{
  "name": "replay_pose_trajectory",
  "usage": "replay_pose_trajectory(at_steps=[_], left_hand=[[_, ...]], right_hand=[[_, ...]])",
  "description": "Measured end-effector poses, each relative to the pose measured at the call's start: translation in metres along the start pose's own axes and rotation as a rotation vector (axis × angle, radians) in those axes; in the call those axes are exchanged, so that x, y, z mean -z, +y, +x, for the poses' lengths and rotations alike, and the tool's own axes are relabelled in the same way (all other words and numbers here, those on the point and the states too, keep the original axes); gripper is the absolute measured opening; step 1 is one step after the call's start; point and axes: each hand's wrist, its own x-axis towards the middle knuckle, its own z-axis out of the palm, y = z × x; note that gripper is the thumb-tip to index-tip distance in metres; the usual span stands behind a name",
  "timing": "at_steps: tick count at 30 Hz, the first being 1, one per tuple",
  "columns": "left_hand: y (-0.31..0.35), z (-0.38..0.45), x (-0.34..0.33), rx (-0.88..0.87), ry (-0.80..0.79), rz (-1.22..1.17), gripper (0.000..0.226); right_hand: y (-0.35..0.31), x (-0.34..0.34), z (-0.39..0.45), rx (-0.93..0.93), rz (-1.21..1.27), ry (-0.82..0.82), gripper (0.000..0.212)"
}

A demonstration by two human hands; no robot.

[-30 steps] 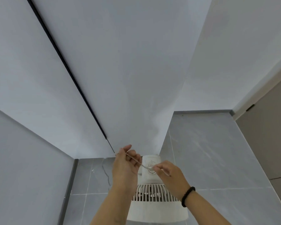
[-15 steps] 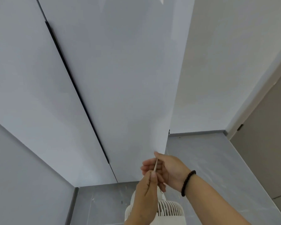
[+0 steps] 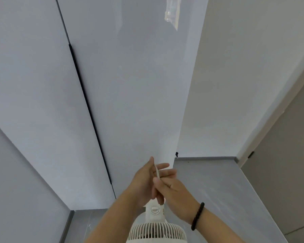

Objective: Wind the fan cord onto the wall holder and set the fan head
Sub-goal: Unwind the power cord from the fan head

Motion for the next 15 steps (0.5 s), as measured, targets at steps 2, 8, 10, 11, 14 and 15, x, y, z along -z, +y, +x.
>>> replay_pose_trajectory(at_steps=[2, 8, 10, 11, 14, 15], left_hand=[[0.019, -0.006, -0.008, 0.012, -0.019, -0.056, 0.055], [0.040, -0.003, -0.011, -0.002, 0.236, -0.224, 0.035], [0.041, -0.007, -0.011, -0.032, 0.227, -0.159, 0.039], [0.039, -0.010, -0.012, -0.053, 0.198, -0.112, 0.041], [0.033, -0.018, -0.013, -0.128, 0.121, 0.127, 0.042], [0.031, -0.022, -0.014, -0.151, 0.104, 0.209, 0.040]], right_hand=[[0.007, 0.000, -0.007, -0.001, -0.052, -0.084, 0.045], [0.037, 0.008, -0.014, -0.042, -0.087, -0.193, 0.047], [0.046, 0.007, -0.017, -0.070, -0.013, -0.260, 0.045], [0.049, 0.006, -0.017, -0.110, 0.039, -0.276, 0.047], [0.048, 0.007, -0.010, -0.331, 0.289, -0.256, 0.061], [0.045, 0.009, -0.007, -0.394, 0.399, -0.228, 0.066]])
